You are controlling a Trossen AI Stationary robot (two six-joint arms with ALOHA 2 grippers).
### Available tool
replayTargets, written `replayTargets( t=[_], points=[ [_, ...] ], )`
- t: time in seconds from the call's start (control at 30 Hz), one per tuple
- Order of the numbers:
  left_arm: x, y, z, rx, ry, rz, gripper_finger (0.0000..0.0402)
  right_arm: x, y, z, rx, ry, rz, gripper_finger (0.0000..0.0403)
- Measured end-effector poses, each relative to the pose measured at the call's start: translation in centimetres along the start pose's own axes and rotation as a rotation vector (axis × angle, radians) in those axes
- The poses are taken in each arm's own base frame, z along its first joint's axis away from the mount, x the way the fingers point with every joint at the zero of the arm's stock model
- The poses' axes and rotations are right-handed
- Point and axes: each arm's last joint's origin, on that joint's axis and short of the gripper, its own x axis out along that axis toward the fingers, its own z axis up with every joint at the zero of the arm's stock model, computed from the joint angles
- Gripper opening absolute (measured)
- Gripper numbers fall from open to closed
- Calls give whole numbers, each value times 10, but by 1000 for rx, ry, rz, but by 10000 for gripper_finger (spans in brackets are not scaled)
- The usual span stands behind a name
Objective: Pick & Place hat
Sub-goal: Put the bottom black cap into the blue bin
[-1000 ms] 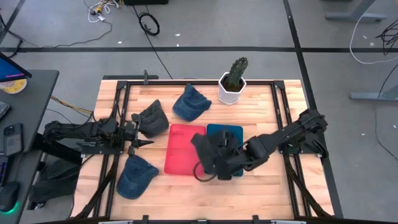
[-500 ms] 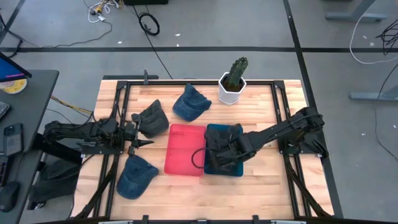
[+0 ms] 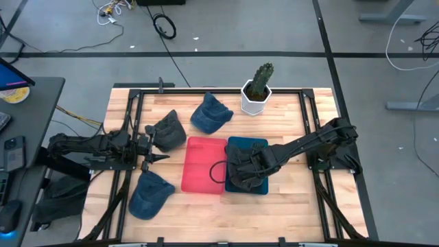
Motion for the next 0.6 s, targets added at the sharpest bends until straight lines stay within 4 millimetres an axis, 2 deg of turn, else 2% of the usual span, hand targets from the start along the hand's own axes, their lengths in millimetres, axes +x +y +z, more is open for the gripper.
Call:
replayTargets(
  t=[0.27,0.6],
  points=[
    [0,0,0,0,0,0,177,4,-1,-3,60,14,-11,6],
    [0,0,0,0,0,0,177,16,-5,-11,28,65,-30,13]
  ],
)
